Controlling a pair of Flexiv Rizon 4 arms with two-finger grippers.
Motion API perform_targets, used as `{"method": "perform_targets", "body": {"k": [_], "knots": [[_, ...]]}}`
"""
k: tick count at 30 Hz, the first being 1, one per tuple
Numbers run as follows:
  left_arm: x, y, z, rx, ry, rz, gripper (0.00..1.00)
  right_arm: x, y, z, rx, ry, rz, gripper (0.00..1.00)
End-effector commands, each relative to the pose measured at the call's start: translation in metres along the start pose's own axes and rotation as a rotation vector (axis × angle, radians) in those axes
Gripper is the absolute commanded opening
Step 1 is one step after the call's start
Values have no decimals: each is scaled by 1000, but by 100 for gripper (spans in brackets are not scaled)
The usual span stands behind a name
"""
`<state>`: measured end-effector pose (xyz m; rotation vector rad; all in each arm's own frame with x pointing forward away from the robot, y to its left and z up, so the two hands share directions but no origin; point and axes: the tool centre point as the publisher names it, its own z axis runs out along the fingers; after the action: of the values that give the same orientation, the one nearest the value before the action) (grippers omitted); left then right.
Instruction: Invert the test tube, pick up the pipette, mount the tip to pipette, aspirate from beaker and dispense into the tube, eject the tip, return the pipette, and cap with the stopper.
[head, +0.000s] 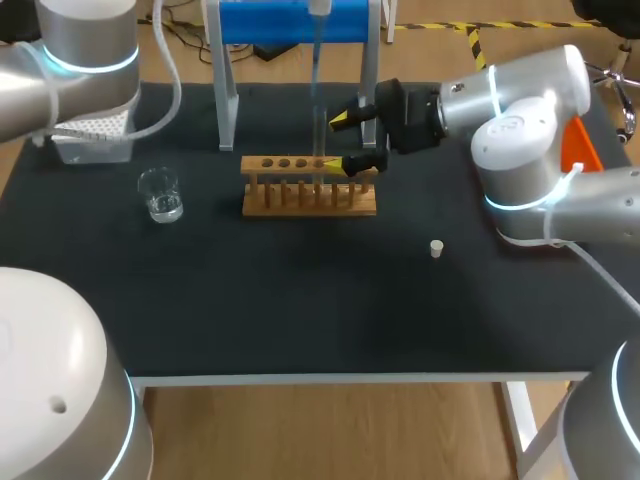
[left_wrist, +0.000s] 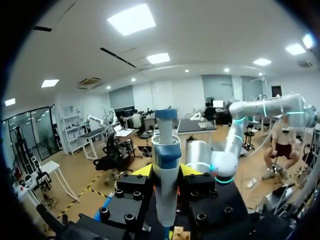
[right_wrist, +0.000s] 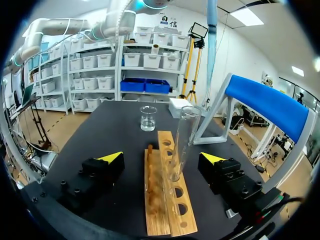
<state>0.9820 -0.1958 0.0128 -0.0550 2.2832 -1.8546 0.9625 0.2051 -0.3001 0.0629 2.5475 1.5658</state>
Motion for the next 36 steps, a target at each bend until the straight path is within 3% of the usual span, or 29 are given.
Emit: {"method": "perform_targets", "body": {"k": [1, 9, 16, 25, 29, 36], "knots": [[12, -12, -10, -16, -33, 10, 0, 0, 0, -1, -1, 1, 0, 100], [43, -19, -41, -40, -87, 0, 0, 0, 0, -1, -1, 1, 0, 100], [72, -8, -49, -27, -73, -33, 0, 0, 0, -1, -1, 1, 0, 100], [111, 35, -32, 38, 43, -108, 0, 0, 0, -1, -1, 1, 0, 100], [124, 44, -28, 54, 77, -118, 0, 0, 0, -1, -1, 1, 0, 100], [152, 66, -19, 85, 70, -142, 0, 0, 0, -1, -1, 1, 0, 100]]}}
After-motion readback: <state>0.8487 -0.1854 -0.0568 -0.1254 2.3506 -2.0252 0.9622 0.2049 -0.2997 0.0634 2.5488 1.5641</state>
